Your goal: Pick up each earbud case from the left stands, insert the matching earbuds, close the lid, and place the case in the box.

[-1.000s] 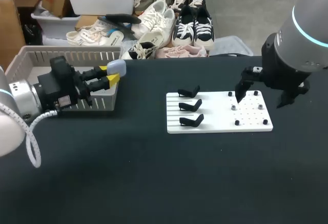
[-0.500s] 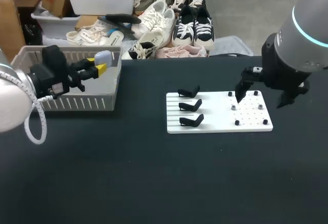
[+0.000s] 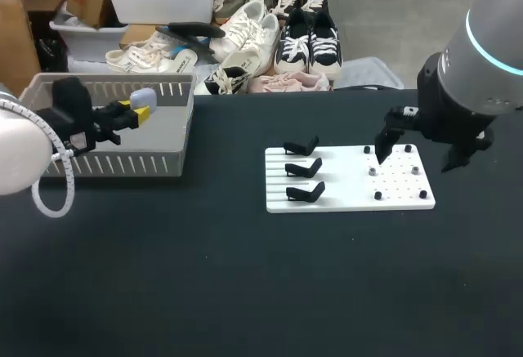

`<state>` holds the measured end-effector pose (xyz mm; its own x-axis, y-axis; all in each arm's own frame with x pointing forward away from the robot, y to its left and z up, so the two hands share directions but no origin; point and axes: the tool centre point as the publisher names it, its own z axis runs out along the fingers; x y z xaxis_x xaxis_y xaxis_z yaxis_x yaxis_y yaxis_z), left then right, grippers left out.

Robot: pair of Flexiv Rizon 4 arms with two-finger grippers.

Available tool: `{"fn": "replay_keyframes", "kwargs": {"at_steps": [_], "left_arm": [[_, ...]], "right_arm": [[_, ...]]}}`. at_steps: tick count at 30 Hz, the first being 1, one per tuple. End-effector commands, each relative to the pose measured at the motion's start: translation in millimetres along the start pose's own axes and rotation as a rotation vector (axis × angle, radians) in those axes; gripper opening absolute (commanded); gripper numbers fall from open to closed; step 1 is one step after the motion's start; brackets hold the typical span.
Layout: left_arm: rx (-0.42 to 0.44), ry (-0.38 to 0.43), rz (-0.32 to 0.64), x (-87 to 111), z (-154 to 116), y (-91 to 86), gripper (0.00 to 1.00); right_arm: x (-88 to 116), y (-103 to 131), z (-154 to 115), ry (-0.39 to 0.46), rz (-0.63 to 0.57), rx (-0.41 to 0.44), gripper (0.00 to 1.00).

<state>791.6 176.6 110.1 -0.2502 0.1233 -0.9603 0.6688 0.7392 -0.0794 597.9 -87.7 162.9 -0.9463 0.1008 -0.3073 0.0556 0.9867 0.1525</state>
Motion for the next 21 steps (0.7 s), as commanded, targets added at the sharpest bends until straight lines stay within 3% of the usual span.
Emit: {"fn": "replay_keyframes", "kwargs": {"at_steps": [1, 6, 14, 21], "left_arm": [[-0.225, 0.037, -0.007, -4.9, 21, 16.8, 0.00], [-0.189, 0.115, 0.005, -12.6, 40, 42.3, 0.00], [-0.148, 0.235, -0.039, -3.4, 50, 44.8, 0.00], [-0.114, 0.280, -0.072, 3.6, 47, 40.6, 0.00]], "right_arm": [[2, -1, -1, -0.004, 0.001, -0.002, 1.00], [2, -1, -1, -0.004, 0.001, -0.002, 1.00], [2, -1, -1, -0.004, 0.001, -0.002, 1.00], [2, -1, -1, -0.004, 0.001, -0.002, 1.00]]}}
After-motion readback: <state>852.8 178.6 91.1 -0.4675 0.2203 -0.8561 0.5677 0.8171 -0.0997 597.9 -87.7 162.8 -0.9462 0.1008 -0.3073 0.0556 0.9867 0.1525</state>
